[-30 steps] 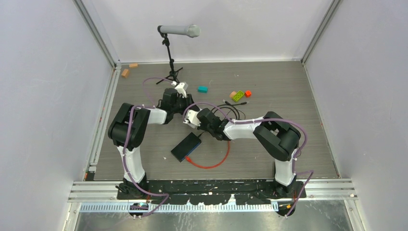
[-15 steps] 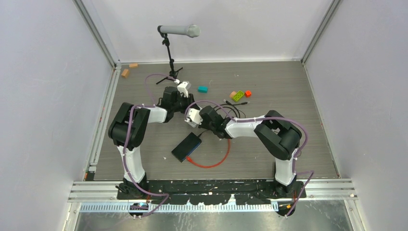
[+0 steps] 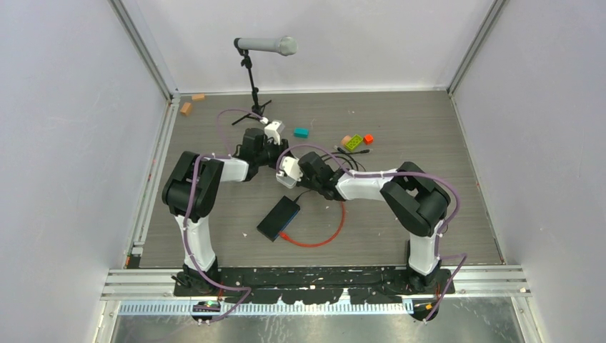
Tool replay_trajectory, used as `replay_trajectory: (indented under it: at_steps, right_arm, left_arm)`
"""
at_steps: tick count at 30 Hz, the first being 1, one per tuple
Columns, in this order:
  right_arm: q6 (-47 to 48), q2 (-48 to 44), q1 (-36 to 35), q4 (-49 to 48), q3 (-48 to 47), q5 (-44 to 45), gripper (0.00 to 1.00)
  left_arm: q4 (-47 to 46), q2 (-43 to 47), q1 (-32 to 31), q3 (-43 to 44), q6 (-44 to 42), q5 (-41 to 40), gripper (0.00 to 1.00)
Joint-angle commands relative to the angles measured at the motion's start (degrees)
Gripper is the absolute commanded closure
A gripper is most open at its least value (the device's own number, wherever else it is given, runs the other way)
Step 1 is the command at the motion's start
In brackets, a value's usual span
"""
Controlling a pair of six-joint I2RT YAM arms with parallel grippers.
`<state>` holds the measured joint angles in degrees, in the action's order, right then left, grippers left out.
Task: Insert the plug into the switch port
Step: Insert the connector into the switch port.
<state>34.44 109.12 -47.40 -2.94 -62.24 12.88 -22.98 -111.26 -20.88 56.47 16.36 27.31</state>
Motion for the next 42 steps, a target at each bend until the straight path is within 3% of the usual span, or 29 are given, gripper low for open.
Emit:
replay_trajectory:
  at_steps: [1,9,13,20,22,24,26,32,42]
  right_arm:
    - [-0.9,-6.1,-3.4,-20.6,0.9,-1.3,0.99]
    - [-6.5,-8.1,-5.6,-22.2,8.8,2.3,1.0]
    - [-8.3,-7.7,-5.4,-22.1,9.8,2.2,0.97]
    - [-15.2,-6.1,-2.2,-12.3,6.3,-3.3,0.71]
    - [-18.3,-6.2,-0.2,-9.8,5.4,-7.0,0.65]
    - [-21.0,-6.5,1.8,-8.3,5.1,-11.3,0.5]
    - [-23.2,-6.9,3.7,-8.0,5.3,-15.9,0.46]
    - [-27.1,-7.4,8.3,-5.6,3.2,-28.1,0.44]
    - [-27.0,-6.6,9.4,-1.6,0.6,-31.8,0.54]
  left_arm:
    - [0.0,0.9,-2.1,-3.3,7.2,15.3,0.59]
    - [-0.8,3.4,0.7,-3.4,7.4,12.0,0.39]
    - [-1.6,4.1,2.1,-5.0,7.7,10.5,0.36]
    - [-2.8,4.3,3.3,-7.1,8.2,8.8,0.36]
    - [-3.2,4.2,3.5,-7.2,8.9,8.8,0.36]
    - [-3.5,4.2,3.6,-7.3,9.2,9.0,0.36]
    - [-3.6,4.4,3.7,-7.2,9.2,9.0,0.36]
    - [-3.4,4.2,3.7,-7.2,9.3,9.1,0.36]
    - [-2.6,4.0,3.8,-7.2,9.4,9.1,0.47]
